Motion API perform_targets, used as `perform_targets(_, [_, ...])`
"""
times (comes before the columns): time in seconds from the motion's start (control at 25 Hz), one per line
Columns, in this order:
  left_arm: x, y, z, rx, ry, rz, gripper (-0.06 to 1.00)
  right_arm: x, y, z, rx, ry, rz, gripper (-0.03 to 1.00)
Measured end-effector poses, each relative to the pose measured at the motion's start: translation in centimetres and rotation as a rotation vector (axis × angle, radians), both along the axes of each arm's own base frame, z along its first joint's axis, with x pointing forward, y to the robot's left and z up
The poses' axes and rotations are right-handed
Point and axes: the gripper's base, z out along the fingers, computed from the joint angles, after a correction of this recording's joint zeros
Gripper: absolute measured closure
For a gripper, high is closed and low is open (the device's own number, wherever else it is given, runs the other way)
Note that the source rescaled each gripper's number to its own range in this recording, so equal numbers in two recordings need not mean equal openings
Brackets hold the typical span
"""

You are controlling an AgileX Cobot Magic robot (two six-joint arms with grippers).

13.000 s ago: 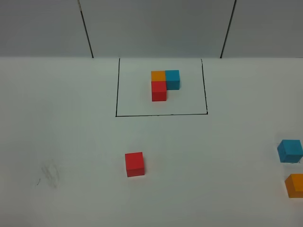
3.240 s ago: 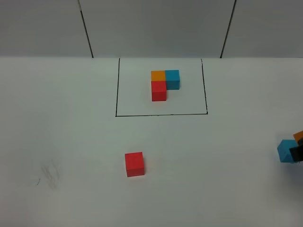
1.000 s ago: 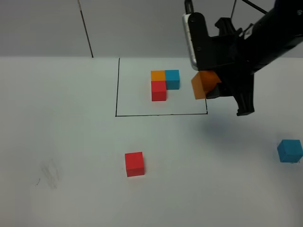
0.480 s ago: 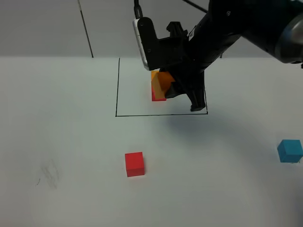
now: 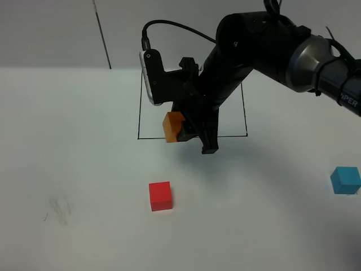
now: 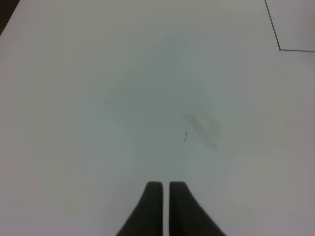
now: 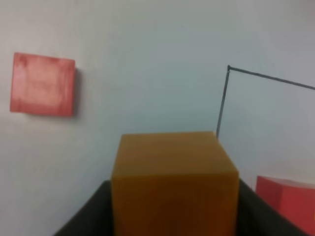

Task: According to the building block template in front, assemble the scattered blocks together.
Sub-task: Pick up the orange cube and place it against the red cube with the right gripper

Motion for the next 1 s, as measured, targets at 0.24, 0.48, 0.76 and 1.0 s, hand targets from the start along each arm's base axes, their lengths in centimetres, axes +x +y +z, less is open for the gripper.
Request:
perform_targets(0.24, [0.0, 0.0, 0.0, 0.0, 0.0, 0.0, 0.94, 0.0, 1.3, -2.7, -0.011, 0.075, -0.055, 0.39])
perform_targets(0.48, [0.0, 0.0, 0.0, 0.0, 0.0, 0.0, 0.94, -0.8, 3.2, -3.9, 0.001, 0.09, -0.076, 0.39])
perform_targets(0.76, [0.0, 0.0, 0.0, 0.0, 0.0, 0.0, 0.94, -1.6, 4.6, -3.8, 0.025, 0.072, -0.071, 0.39])
perform_targets(1.0, [0.0, 0.0, 0.0, 0.0, 0.0, 0.0, 0.94, -1.7, 4.7, -4.0, 0.019, 0.083, -0.071, 0.39])
